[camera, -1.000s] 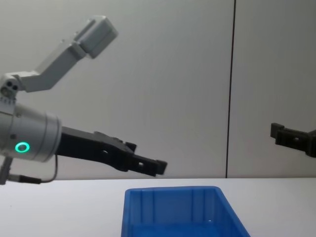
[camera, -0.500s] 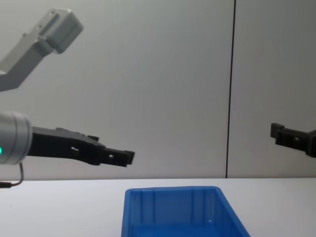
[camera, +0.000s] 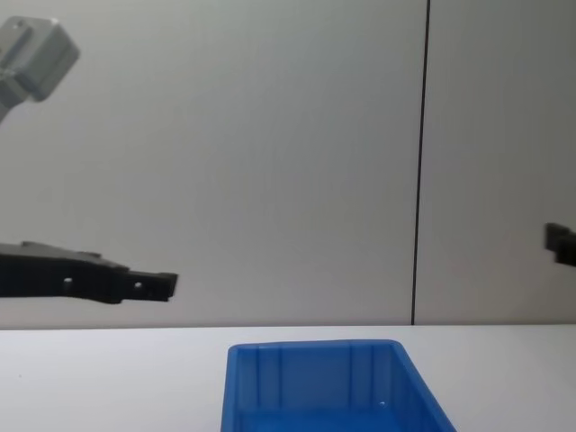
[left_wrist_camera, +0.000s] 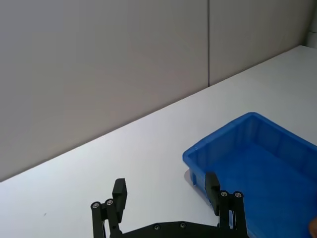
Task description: Pick up the two dolls from the table and place them into the box.
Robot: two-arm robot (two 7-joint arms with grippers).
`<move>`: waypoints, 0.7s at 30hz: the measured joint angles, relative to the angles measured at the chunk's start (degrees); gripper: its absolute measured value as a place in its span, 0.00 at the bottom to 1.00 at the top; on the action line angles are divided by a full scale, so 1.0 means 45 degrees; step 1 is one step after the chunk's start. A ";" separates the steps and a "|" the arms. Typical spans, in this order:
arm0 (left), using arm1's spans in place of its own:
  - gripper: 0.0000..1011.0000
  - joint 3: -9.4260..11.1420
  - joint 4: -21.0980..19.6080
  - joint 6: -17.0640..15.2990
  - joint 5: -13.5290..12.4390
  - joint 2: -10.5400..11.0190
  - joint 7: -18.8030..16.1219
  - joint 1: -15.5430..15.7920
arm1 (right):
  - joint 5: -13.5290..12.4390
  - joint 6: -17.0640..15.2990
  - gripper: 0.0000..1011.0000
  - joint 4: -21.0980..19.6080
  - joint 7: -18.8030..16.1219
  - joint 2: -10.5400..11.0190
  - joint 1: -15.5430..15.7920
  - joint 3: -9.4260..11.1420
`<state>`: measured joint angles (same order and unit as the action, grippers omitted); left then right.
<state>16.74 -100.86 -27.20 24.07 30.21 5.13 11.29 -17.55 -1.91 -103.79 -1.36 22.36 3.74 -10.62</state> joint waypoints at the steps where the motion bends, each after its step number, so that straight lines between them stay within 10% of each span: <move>1: 0.99 -0.0023 -0.0055 0.0000 0.0070 0.0023 -0.0159 -0.0068 | -0.0033 0.0020 0.99 -0.0065 0.0107 0.0066 0.0085 0.0048; 21: 0.99 -0.0380 -0.0824 0.0124 0.0987 0.0356 -0.2262 -0.1068 | -0.0797 -0.0586 0.99 -0.2265 0.2505 0.1602 0.3322 0.1411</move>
<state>15.03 -104.57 -26.64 28.51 31.81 -5.05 6.48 -21.13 -4.54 -113.98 9.91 29.57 18.69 -4.26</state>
